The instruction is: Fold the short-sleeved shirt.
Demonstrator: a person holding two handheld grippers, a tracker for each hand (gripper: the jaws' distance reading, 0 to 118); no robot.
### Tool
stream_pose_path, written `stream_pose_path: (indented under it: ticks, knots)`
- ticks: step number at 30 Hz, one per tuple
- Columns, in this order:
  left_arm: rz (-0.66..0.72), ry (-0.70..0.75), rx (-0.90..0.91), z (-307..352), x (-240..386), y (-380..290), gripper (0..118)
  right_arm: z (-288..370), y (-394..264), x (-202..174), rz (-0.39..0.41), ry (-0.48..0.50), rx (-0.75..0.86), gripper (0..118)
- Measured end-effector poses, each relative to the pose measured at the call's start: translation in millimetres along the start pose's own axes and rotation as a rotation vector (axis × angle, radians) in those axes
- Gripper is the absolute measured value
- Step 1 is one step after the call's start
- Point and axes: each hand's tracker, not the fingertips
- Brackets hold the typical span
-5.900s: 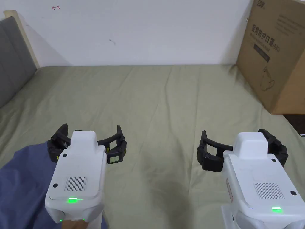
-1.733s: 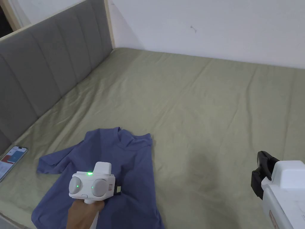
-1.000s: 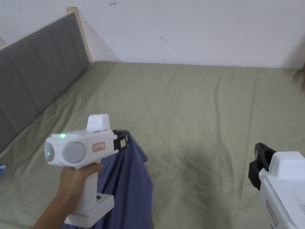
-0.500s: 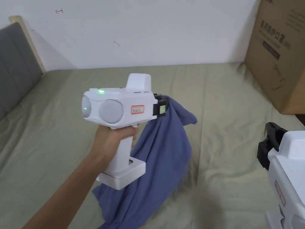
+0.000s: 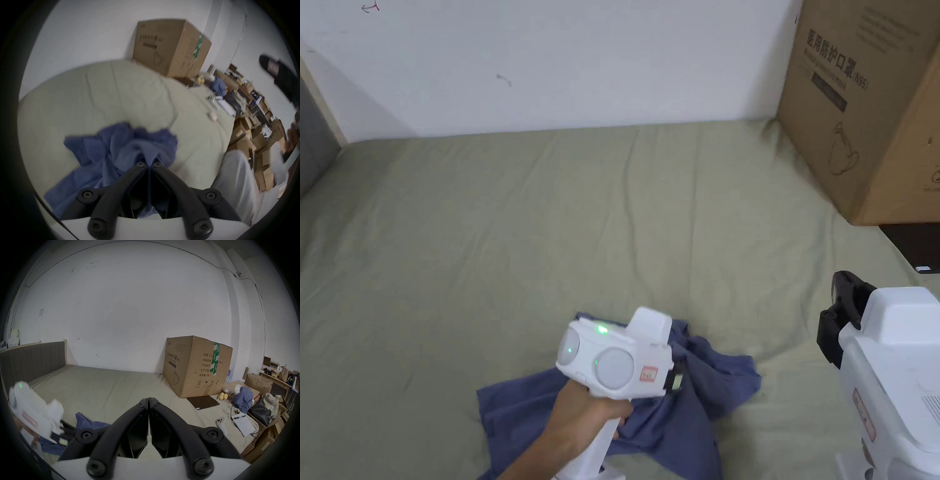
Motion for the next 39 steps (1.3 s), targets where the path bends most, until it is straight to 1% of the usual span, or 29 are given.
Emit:
stream_pose_path:
  ticks: [2,4,6,8,10,11,12,13,14,15,17,22,25,27,29,31,32,34,35,36,37,38,39]
  knots:
    - [-0.017,0.036,-0.059,-20.9,-0.9,-13.5,0,-2.3,-4.0,-3.0,-0.004,0.006,-0.012,0]
    - [-0.041,0.104,-0.124,-35.7,-8.4,-30.4,0,-4.6,-7.1,-5.7,-0.008,0.013,-0.024,0]
    - [-0.064,0.133,-0.150,-45.1,-3.1,-40.4,0,-5.2,-9.8,-8.2,-0.011,0.018,-0.034,0]
    - [-0.054,0.142,-0.140,-38.3,-19.7,-33.7,0,-5.8,-10.8,-9.9,-0.013,0.023,-0.042,0]
    - [-0.041,0.151,-0.121,-28.8,-22.6,-29.0,19,-4.7,-10.6,-12.0,-0.012,0.027,-0.047,0]
    - [-0.032,0.166,-0.089,-26.8,-12.3,-29.6,34,-4.1,-9.9,-13.0,-0.011,0.028,-0.047,0]
    - [-0.011,0.167,-0.054,-19.3,-11.3,-27.9,66,-3.0,-8.3,-14.0,-0.011,0.030,-0.045,0]
    - [0.023,0.159,-0.020,-7.0,-13.1,-24.0,91,-1.2,-6.3,-14.6,-0.012,0.032,-0.041,0]
    - [0.046,0.153,0.010,3.7,-15.8,-20.4,110,0.2,-4.2,-15.2,-0.013,0.033,-0.036,0]
    - [0.075,0.142,0.056,19.1,-7.8,-18.3,110,1.5,-1.6,-16.2,-0.013,0.033,-0.029,0]
    - [0.111,0.158,0.167,50.1,-10.7,-10.6,118,4.1,4.1,-17.6,-0.014,0.035,-0.015,0]
    - [0.159,0.257,0.451,133.2,-21.9,5.9,118,9.8,22.3,-21.8,-0.017,0.044,0.034,0]
    - [0.156,0.322,0.615,174.4,-27.9,7.0,118,12.4,33.7,-25.4,-0.017,0.048,0.066,0]
    - [0.124,0.394,0.669,187.0,-36.2,3.6,117,13.9,40.3,-28.1,-0.012,0.051,0.084,0]
    - [0.119,0.459,0.721,201.7,-44.2,1.1,113,15.1,45.8,-30.5,-0.012,0.056,0.099,0]
    - [0.109,0.521,0.774,211.5,-52.7,-6.2,103,16.3,50.5,-33.1,-0.015,0.062,0.115,0]
    - [0.107,0.539,0.793,214.6,-56.2,-9.5,96,16.8,52.2,-34.2,-0.018,0.064,0.121,0]
    - [0.099,0.583,0.827,221.5,-64.7,-16.0,72,17.7,54.8,-37.0,-0.021,0.068,0.131,0]
    - [0.100,0.582,0.828,222.0,-62.2,-20.6,58,18.3,55.8,-38.2,-0.021,0.070,0.134,0]
    - [0.100,0.577,0.836,223.4,-64.7,-24.2,33,18.9,56.5,-39.3,-0.022,0.072,0.137,0]
    - [0.105,0.578,0.845,224.1,-68.4,-27.3,14,19.3,56.8,-40.6,-0.023,0.074,0.140,0]
    - [0.108,0.586,0.848,223.4,-70.8,-28.8,2,19.7,57.1,-41.4,-0.024,0.075,0.141,0]
    - [0.115,0.595,0.848,222.9,-73.7,-30.2,0,20.2,57.2,-41.9,-0.025,0.077,0.142,0]
